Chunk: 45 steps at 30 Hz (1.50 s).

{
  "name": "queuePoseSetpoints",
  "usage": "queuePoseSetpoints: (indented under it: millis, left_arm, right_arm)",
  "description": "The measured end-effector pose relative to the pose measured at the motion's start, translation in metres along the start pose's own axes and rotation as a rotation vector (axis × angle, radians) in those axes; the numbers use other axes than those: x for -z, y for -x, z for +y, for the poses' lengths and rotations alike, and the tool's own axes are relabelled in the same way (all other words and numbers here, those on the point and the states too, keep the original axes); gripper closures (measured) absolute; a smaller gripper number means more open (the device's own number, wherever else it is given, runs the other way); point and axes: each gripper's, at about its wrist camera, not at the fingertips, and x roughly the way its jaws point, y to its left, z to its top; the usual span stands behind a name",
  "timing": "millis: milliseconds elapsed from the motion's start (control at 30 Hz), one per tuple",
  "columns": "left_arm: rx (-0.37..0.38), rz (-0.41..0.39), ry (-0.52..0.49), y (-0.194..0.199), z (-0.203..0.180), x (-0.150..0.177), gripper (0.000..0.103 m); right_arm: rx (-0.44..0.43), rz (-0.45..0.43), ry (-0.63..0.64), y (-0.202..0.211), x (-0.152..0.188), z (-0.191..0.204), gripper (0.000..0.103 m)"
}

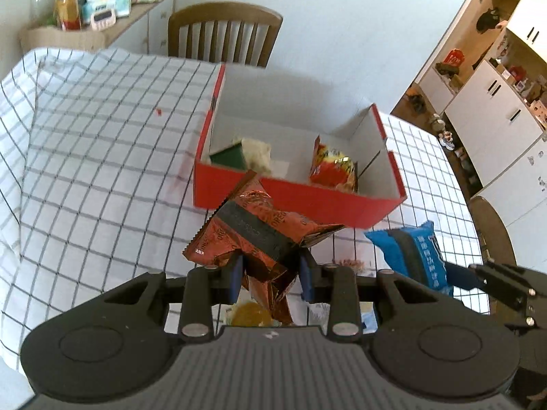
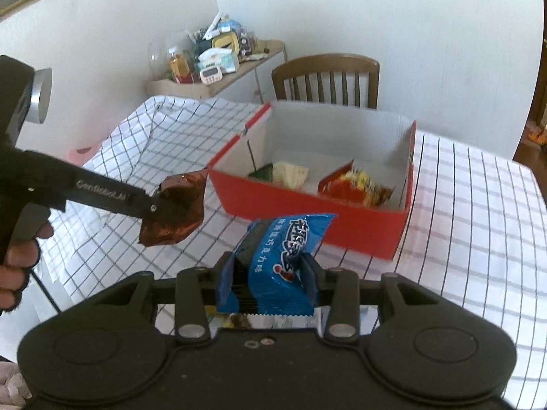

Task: Organize snacks
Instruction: 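Lift and carry both packs over the red box with both tools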

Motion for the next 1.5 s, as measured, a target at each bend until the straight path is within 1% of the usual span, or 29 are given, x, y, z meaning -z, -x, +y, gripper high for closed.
queuePoseSetpoints:
  millis: [300,433,567,633,733,833,900,933,1100,1133,1167,1233,1300,1367,1500]
  left_arm:
    - [-0.038,-0.055,-0.062,0.012,-0.018,-0.035,0.071]
    - [-0.060,-0.067,-0.089,0.006,-0.025,-0.052,0.071]
    - [-0.062,-0.077,-0.112,-0.004,-0.029,-0.067,0.071]
    - [-0.084,-0.066,-0.114,-0.014,-0.030,-0.073,0.071]
    - [-0.081,-0.029,-0.092,-0.032,-0.025,-0.078,0.071]
    - [-0.077,0.010,-0.092,-0.043,-0.019,-0.070,0.071]
    - [-0.073,0.031,-0.107,-0.047,-0.015,-0.057,0.071]
    - [-0.083,0.041,-0.105,-0.049,-0.012,-0.051,0.071]
    - [-0.091,0.125,-0.019,-0.068,0.009,-0.030,0.071]
    - [-0.091,0.144,0.007,-0.072,0.013,-0.028,0.069]
    - [-0.086,0.165,0.038,-0.076,0.018,-0.025,0.065]
    - [-0.070,0.197,0.105,-0.082,0.026,-0.022,0.039]
    - [-0.044,0.218,0.180,-0.088,0.034,-0.019,0.032]
    - [-0.044,0.259,0.221,-0.098,0.033,-0.015,0.032]
    - [-0.093,0.321,0.345,-0.119,0.037,-0.006,0.032]
  right_arm:
    - [0.024,-0.051,-0.001,-0.008,-0.040,-0.007,0.063]
    - [0.042,-0.060,0.003,-0.018,-0.056,-0.013,0.063]
    - [0.065,-0.054,0.014,-0.031,-0.068,-0.019,0.063]
    - [0.077,-0.043,0.017,-0.039,-0.072,-0.024,0.063]
    - [0.091,-0.026,0.010,-0.054,-0.077,-0.032,0.063]
    - [0.100,-0.009,-0.009,-0.065,-0.076,-0.042,0.063]
    - [0.083,-0.001,-0.017,-0.066,-0.074,-0.047,0.063]
    - [0.074,0.001,-0.014,-0.067,-0.072,-0.047,0.063]
    - [0.042,0.014,-0.012,-0.066,-0.063,-0.048,0.063]
    - [0.035,0.015,-0.013,-0.065,-0.061,-0.048,0.063]
    - [0.029,0.015,-0.011,-0.064,-0.059,-0.046,0.063]
    - [0.018,0.016,-0.006,-0.063,-0.056,-0.045,0.063]
    - [0.013,0.018,-0.006,-0.063,-0.053,-0.043,0.063]
    - [0.005,0.019,-0.008,-0.064,-0.051,-0.041,0.063]
    - [0.003,0.015,-0.008,-0.063,-0.048,-0.040,0.063]
